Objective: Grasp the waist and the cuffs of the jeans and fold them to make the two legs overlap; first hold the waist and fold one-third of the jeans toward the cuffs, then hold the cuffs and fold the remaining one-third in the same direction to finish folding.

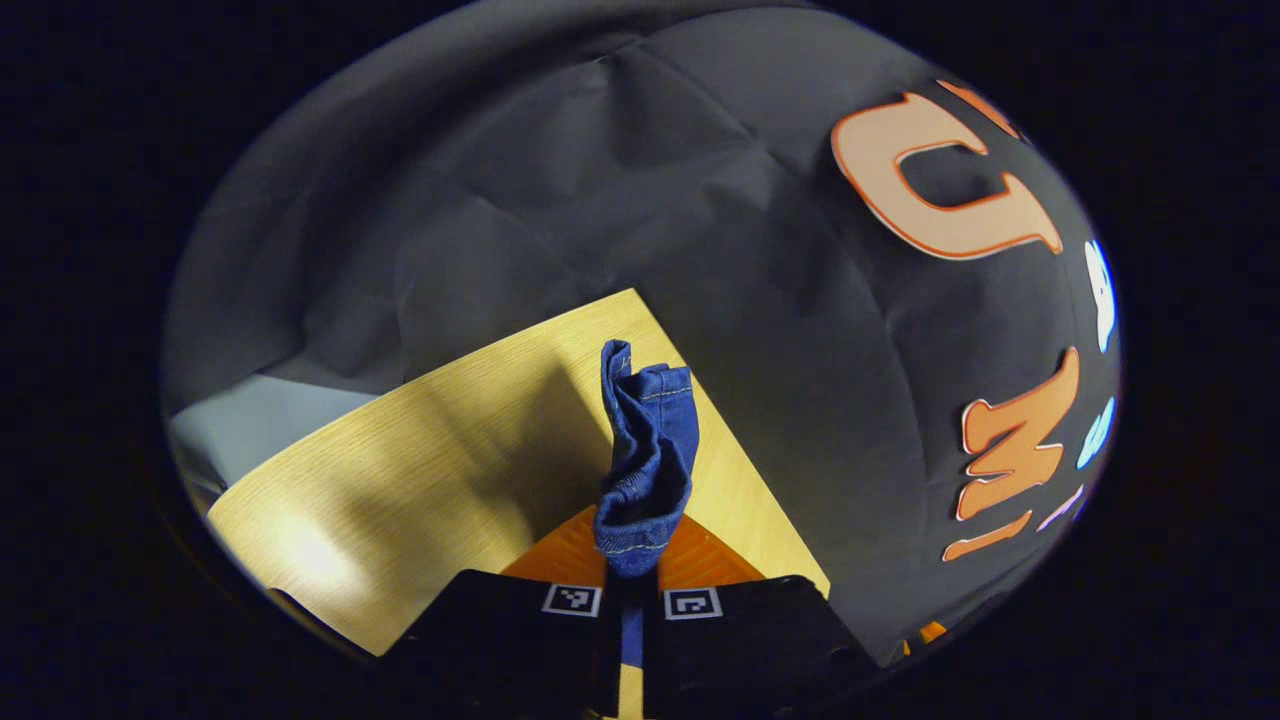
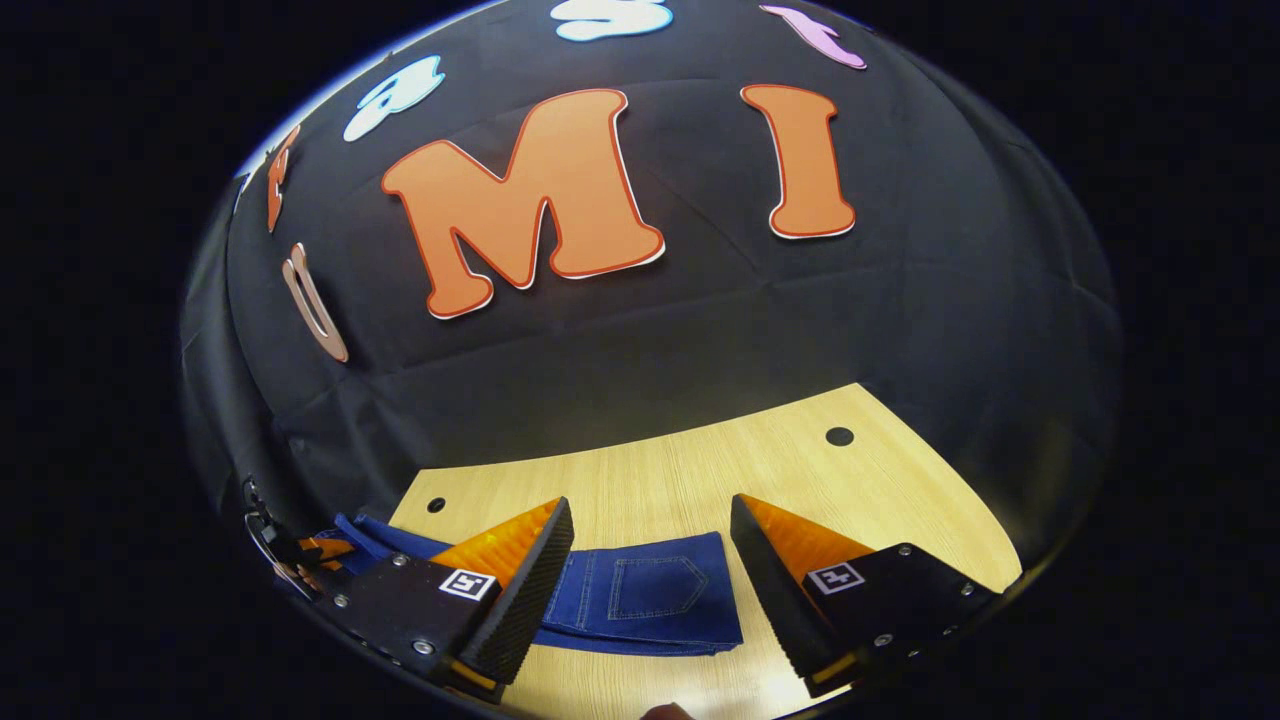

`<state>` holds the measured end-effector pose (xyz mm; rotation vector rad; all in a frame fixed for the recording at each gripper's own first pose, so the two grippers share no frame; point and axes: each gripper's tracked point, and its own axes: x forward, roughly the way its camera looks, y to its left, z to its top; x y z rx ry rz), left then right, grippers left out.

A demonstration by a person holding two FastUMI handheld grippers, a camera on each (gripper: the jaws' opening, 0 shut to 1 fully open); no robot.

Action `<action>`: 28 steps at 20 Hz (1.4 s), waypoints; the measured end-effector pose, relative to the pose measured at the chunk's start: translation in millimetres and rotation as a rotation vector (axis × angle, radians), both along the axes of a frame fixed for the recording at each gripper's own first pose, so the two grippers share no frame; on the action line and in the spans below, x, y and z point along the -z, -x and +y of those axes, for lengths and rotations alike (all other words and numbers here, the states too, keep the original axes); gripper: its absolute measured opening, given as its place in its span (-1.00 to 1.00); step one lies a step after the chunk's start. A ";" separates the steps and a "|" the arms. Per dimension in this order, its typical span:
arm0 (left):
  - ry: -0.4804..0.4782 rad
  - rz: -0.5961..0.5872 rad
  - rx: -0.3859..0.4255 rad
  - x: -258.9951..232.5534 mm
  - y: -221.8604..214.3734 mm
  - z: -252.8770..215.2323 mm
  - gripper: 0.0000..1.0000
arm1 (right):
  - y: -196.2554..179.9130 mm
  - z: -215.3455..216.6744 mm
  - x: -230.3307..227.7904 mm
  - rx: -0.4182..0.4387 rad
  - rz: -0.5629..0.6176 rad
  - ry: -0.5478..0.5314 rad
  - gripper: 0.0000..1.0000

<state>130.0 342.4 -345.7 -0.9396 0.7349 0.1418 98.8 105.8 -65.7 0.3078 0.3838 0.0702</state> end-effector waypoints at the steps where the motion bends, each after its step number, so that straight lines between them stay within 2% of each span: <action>1: -0.017 -0.011 0.008 -9.7 -0.3 -6.3 -0.82 | -1.2 -2.4 -1.2 -0.006 -0.005 -0.004 0.95; 7: -0.095 -0.098 0.091 -68.7 0.2 -46.9 -0.82 | -10.0 -21.4 -6.5 -0.021 -0.029 -0.039 0.95; 17: -0.167 -0.252 0.282 -140.9 -20.5 -190.9 -0.82 | -20.6 -44.6 -2.3 -0.064 -0.045 -0.061 0.95; 28: -0.206 -0.273 0.471 -153.7 -25.6 -319.2 -0.82 | -14.2 -75.6 9.0 -0.062 -0.049 -0.070 0.95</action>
